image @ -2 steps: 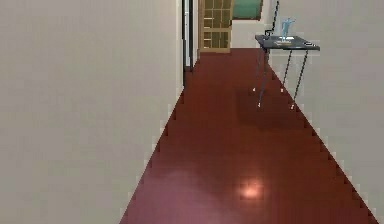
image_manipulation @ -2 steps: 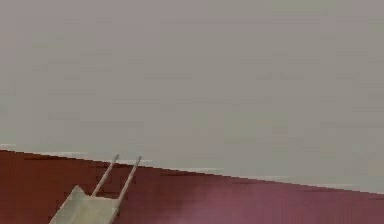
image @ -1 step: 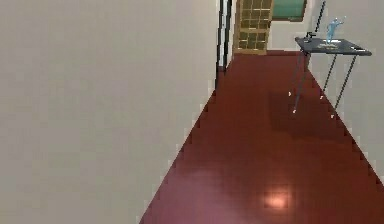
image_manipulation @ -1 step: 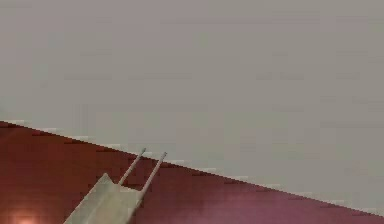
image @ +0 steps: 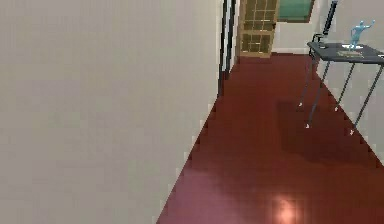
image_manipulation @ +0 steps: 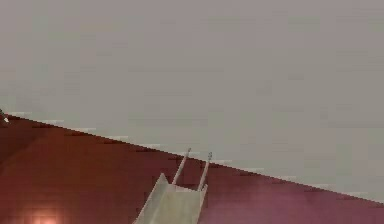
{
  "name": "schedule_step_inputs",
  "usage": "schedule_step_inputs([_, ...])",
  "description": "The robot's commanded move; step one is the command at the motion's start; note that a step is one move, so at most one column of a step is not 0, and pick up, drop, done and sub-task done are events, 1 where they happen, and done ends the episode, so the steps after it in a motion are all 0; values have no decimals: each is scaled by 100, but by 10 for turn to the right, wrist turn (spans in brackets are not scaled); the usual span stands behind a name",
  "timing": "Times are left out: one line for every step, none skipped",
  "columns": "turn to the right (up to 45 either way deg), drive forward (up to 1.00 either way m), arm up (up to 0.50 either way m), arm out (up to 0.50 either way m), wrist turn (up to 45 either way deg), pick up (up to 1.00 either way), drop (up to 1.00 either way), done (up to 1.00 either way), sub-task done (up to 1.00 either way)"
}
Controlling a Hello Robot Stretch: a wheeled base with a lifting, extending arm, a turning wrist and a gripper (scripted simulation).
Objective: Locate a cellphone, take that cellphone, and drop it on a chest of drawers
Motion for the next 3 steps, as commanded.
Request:
schedule_step_inputs([300,0,0,0,0,0,0,0,0])
schedule_step_inputs([0,60,0,0,0,0,0,0,0])
schedule_step_inputs([30,0,0,0,0,0,0,0,0])
